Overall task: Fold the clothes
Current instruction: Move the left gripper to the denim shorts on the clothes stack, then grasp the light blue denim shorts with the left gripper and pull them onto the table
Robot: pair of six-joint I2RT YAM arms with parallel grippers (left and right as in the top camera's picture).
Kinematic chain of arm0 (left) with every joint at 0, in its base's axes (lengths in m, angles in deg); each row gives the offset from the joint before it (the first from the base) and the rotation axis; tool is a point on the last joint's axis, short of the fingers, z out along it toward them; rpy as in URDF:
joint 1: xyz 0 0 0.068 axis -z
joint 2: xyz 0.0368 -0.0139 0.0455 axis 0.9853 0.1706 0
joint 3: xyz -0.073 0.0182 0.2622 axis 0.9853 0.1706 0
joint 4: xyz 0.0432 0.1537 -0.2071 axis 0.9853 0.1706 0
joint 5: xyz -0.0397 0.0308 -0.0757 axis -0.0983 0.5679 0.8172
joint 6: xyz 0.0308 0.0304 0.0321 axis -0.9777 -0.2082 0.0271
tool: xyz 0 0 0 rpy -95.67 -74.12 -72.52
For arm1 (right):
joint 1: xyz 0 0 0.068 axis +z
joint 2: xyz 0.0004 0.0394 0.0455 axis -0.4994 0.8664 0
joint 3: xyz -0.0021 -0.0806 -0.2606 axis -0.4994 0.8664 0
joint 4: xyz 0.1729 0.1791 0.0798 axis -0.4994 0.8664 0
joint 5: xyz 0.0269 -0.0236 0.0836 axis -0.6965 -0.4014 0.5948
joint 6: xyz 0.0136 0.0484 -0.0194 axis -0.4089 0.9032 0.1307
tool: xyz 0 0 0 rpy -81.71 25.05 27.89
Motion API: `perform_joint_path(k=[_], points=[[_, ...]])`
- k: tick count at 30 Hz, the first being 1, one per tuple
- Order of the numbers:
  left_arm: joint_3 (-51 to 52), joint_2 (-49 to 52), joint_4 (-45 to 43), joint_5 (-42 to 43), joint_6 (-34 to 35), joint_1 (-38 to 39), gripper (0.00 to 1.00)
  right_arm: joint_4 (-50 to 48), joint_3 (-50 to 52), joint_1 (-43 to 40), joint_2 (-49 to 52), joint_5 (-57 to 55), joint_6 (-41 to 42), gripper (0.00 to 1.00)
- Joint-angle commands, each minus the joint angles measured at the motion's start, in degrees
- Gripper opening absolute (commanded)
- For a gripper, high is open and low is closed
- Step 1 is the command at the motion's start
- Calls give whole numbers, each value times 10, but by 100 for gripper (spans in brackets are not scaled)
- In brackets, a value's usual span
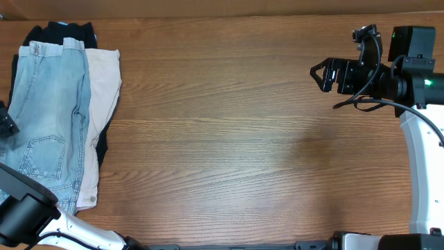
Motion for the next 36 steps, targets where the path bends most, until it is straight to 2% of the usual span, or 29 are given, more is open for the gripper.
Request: perform_joint_path(k=[1,3,7,11,13,14,16,20,23,24,27,32,36], points=[[3,3,21,13,-7,-16,72,-2,-14,3,-2,9,3,100],[3,3,38,13,-7,-19,67,-2,-14,3,-2,9,3,100],[3,3,72,21,2,-17,46,-2,-14,3,-2,9,3,100],[3,3,94,21,19,-17,4,-2,-14,3,-2,9,3,100],[2,0,101,19,54,-17,4,-4,-14,3,-2,9,3,100],[0,-5,108,21,103,-17,4,-8,-14,3,-2,9,3,100],[-2,-13,111,38,146,-14,4,-14,-14,3,-2,10,4,100],[-2,-38,114,113,152,9,4,-21,-14,3,-2,14,3,100],[-2,-69,137,229,165,47,4,-27,-15,3,-2,25,4,100],[-2,-85,153,310,166,72,4,-29,-15,3,-2,33,4,100],[-2,-110,172,384,166,129,4,-32,-15,3,-2,40,9,100],[-3,-150,151,432,167,267,4,-31,-20,1,-6,42,17,99],[-3,-168,72,434,229,418,4,-6,-47,-22,-25,42,22,99]])
